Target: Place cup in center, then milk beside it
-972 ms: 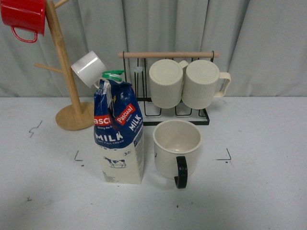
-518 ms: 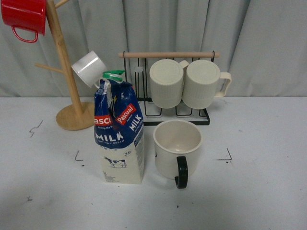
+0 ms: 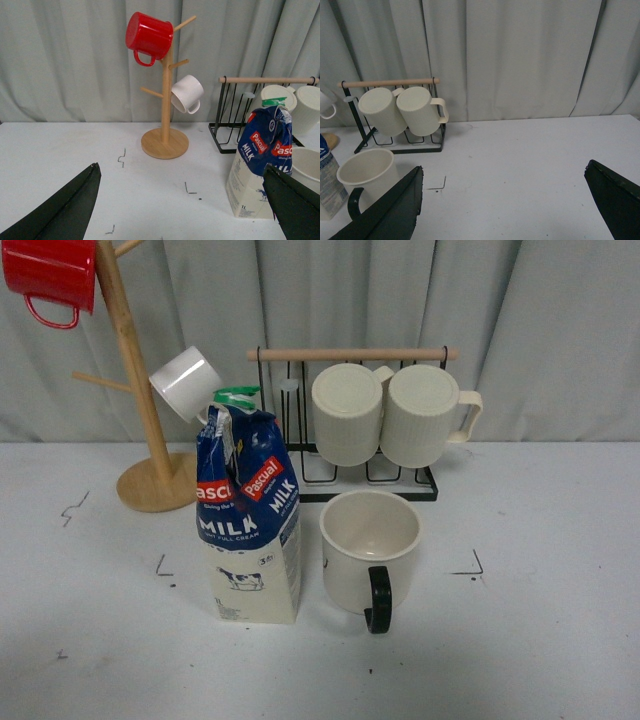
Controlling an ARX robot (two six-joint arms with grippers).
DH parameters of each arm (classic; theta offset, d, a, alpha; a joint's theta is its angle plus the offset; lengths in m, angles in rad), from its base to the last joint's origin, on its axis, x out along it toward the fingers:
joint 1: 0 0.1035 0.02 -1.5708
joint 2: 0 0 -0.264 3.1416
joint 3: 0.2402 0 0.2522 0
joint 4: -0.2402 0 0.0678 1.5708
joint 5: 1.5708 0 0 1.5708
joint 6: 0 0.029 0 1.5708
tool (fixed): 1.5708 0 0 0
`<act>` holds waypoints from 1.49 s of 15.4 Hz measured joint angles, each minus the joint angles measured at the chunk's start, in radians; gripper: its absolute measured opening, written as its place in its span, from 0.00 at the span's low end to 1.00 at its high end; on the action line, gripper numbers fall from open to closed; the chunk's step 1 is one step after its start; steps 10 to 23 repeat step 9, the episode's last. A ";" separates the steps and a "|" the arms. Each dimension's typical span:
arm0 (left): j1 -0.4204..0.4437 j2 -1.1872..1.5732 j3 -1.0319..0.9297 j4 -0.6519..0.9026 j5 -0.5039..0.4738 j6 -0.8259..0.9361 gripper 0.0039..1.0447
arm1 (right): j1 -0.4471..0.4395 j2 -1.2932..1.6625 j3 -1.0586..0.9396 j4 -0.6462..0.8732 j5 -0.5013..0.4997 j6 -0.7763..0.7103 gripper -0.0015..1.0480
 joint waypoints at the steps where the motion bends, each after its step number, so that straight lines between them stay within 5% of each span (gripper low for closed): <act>1: 0.000 0.000 0.000 0.000 0.000 0.000 0.94 | 0.000 0.000 0.000 0.000 0.000 0.000 0.94; 23: 0.000 0.000 0.000 0.000 0.000 0.000 0.94 | 0.000 0.000 0.000 0.000 0.000 0.000 0.94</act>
